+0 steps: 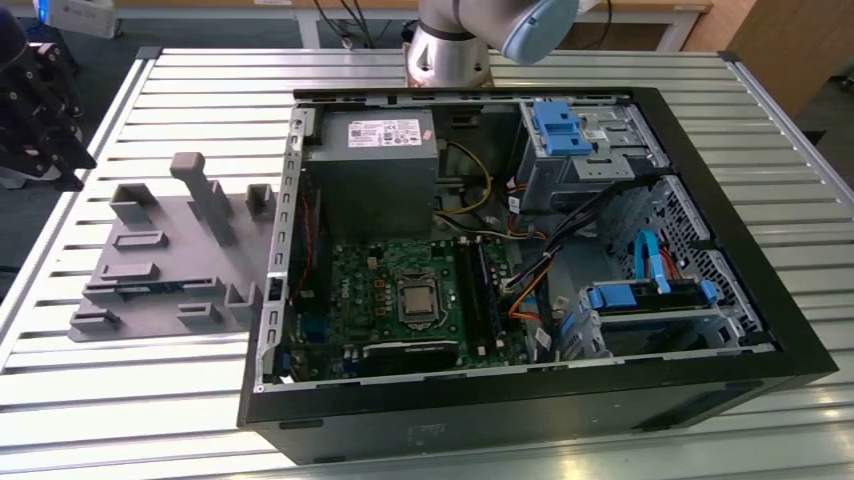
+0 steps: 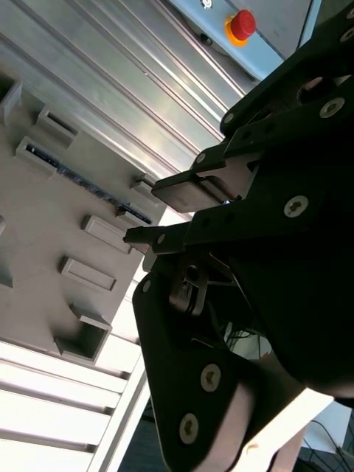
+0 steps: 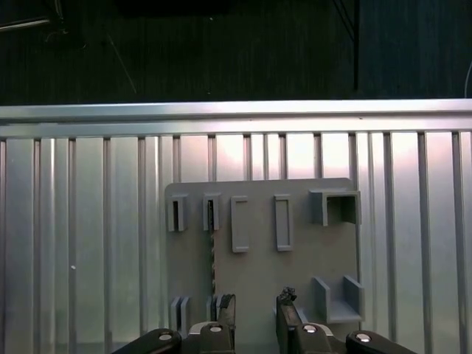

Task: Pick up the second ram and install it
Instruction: 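Pick up the second ram and move it above second insertion slot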

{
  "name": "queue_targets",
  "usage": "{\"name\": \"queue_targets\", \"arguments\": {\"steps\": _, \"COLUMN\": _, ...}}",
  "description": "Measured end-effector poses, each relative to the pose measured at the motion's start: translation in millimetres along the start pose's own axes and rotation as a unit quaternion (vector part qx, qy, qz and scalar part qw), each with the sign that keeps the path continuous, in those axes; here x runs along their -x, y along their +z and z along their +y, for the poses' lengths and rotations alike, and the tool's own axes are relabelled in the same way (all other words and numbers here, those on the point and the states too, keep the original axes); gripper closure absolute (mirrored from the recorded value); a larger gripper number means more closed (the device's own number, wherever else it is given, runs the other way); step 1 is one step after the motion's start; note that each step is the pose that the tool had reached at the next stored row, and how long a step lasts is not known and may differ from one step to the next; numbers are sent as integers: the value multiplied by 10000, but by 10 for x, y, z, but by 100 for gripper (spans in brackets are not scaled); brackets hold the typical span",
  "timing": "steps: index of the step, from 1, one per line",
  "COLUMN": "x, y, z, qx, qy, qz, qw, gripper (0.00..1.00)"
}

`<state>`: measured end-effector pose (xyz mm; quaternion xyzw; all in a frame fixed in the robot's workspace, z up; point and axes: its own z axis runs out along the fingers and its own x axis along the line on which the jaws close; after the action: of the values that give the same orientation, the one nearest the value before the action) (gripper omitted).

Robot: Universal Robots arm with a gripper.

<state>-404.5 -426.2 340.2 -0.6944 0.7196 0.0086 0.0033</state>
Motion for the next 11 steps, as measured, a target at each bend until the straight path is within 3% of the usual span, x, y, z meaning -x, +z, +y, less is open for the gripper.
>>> {"name": "queue_targets", "arguments": {"steps": 11, "x": -17, "y": 82, "z": 0, "qx": 0, "qy": 3, "qz": 0, "qw": 10000, "gripper": 64}}
